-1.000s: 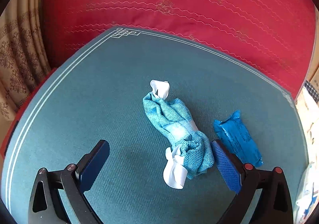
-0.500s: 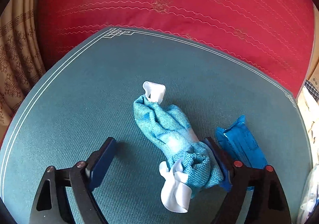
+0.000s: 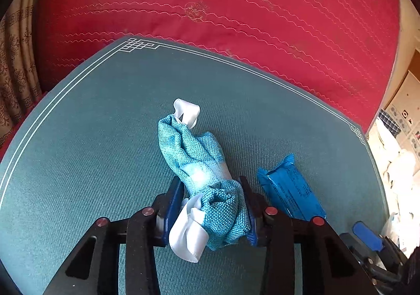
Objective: Organize objects
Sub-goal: 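Grasp the blue cloth with white bottle with the left tool while the right tool grasps the blue packet, then carry the blue packet into the clear bowl and open the right tool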
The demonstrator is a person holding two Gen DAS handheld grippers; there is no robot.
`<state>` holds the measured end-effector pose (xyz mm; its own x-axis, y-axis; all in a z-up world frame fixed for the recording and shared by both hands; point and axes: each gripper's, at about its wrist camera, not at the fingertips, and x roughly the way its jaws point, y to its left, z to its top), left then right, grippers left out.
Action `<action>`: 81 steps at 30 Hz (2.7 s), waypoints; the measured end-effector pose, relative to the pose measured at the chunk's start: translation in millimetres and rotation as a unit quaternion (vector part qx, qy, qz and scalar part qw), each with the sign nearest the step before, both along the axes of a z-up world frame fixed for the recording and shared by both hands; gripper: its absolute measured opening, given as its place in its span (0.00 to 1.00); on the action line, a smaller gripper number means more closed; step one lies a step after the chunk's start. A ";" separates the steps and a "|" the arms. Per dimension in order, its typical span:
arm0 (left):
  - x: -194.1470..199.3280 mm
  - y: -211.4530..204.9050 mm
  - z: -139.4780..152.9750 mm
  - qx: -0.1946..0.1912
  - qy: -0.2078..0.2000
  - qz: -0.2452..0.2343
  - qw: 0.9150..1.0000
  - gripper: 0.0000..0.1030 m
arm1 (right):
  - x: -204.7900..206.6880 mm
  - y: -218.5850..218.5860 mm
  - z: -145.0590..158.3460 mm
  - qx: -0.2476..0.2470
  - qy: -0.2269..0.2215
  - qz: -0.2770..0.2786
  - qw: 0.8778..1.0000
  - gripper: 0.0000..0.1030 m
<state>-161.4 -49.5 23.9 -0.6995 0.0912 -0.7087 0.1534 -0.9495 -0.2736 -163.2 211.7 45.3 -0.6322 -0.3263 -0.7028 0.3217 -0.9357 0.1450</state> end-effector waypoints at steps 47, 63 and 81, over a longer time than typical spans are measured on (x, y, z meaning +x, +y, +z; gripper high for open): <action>25.5 38.1 38.0 -0.059 0.065 -0.037 0.995 0.42 | 13.4 -28.9 -13.5 0.043 0.002 0.012 0.999 0.41; 39.7 72.9 46.1 -0.081 0.091 -0.091 0.988 0.42 | 58.4 21.0 -7.0 -0.007 -0.001 -0.035 0.999 0.41; 58.0 115.2 46.1 -0.097 0.102 -0.148 0.979 0.42 | 95.4 71.3 8.5 -0.030 0.019 -0.086 0.996 0.41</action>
<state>-103.4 65.7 70.0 -0.7913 0.1887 -0.5816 -0.1747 -0.9813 -0.0807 -67.7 282.9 53.8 -0.7085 -0.2514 -0.6595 0.1633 -0.9674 0.1934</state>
